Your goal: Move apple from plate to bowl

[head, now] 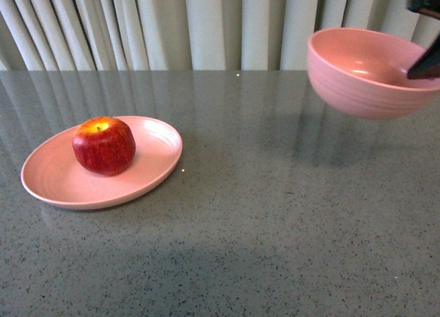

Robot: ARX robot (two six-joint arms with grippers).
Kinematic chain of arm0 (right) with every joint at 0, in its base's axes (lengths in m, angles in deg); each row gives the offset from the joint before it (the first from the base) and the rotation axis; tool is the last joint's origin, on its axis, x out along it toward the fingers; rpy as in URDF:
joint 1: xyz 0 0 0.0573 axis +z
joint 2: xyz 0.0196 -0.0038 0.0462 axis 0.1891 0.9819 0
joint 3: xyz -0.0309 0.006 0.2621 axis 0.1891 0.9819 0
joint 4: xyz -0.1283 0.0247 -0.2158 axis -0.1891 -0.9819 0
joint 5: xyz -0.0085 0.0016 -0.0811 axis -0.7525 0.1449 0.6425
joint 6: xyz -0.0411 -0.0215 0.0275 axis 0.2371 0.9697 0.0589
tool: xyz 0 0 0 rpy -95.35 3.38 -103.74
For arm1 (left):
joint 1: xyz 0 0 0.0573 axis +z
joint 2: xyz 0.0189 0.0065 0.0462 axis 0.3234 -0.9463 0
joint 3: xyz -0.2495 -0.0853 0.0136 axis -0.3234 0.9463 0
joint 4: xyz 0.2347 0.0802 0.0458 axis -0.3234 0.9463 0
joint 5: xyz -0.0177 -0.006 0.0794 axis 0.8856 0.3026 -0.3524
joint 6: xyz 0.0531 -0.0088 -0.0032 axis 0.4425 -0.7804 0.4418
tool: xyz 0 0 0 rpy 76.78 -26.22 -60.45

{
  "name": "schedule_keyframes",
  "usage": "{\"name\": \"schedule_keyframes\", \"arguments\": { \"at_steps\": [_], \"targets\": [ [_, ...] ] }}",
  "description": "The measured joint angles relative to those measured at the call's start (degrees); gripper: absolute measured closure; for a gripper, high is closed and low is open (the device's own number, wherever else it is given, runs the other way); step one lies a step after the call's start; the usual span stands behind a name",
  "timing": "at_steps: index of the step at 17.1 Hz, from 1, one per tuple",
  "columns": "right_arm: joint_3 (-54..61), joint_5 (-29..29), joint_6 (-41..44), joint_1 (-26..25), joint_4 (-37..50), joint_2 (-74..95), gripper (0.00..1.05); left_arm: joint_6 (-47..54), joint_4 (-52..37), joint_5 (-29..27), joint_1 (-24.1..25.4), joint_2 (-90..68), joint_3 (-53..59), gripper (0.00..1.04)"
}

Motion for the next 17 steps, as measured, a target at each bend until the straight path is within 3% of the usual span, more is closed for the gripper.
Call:
{"name": "schedule_keyframes", "arguments": {
  "at_steps": [3, 6, 17],
  "targets": [
    [-3.61, 2.51, -1.38, 10.01, -0.24, 3.32, 1.02, 0.0, 0.0, 0.0, 0.0, 0.0, 0.0, 0.07],
    [-7.48, 4.96, -2.8, 15.74, -0.94, 10.08, 1.02, 0.0, 0.0, 0.0, 0.0, 0.0, 0.0, 0.07],
    [-9.51, 8.33, -5.64, 18.12, 0.24, 18.08, 1.02, 0.0, 0.0, 0.0, 0.0, 0.0, 0.0, 0.07]
  ]
}}
